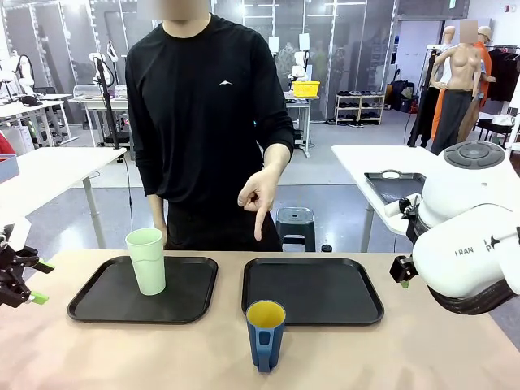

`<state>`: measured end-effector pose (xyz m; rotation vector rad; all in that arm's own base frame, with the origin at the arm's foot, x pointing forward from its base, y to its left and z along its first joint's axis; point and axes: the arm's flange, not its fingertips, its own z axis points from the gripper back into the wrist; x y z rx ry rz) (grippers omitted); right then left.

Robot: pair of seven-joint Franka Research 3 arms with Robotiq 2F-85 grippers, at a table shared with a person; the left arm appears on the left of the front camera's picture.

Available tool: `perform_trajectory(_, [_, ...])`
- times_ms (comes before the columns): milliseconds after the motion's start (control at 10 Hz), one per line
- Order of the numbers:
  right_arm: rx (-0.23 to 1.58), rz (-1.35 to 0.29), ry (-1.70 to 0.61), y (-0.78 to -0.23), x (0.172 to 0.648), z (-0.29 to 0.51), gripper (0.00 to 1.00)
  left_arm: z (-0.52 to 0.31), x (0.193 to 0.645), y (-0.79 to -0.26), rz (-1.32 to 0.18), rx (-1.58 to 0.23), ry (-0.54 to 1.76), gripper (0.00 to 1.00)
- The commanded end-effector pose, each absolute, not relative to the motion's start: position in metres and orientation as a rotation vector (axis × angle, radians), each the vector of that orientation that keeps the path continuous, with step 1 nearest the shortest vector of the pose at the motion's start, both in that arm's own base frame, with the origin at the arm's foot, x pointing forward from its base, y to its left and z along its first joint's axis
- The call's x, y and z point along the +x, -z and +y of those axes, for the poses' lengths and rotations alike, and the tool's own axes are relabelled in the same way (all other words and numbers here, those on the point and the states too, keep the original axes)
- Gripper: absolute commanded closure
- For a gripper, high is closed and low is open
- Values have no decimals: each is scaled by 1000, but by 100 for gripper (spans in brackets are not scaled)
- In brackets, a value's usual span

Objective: Sort and store the cups by type.
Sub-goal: Pick up the Handle plastic cup and place it into the empty Flat Tray.

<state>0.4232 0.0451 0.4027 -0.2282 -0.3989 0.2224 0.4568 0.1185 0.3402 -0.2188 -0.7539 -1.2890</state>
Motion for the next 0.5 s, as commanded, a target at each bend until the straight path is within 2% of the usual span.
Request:
perform_trajectory(0, [-229,-399,-225,-402,423,45,0,118,457,-342,-778,-230,1290,0])
perform_trajectory(400, [-229,-399,-225,-402,423,45,0,118,457,-342,-778,-230,1290,0])
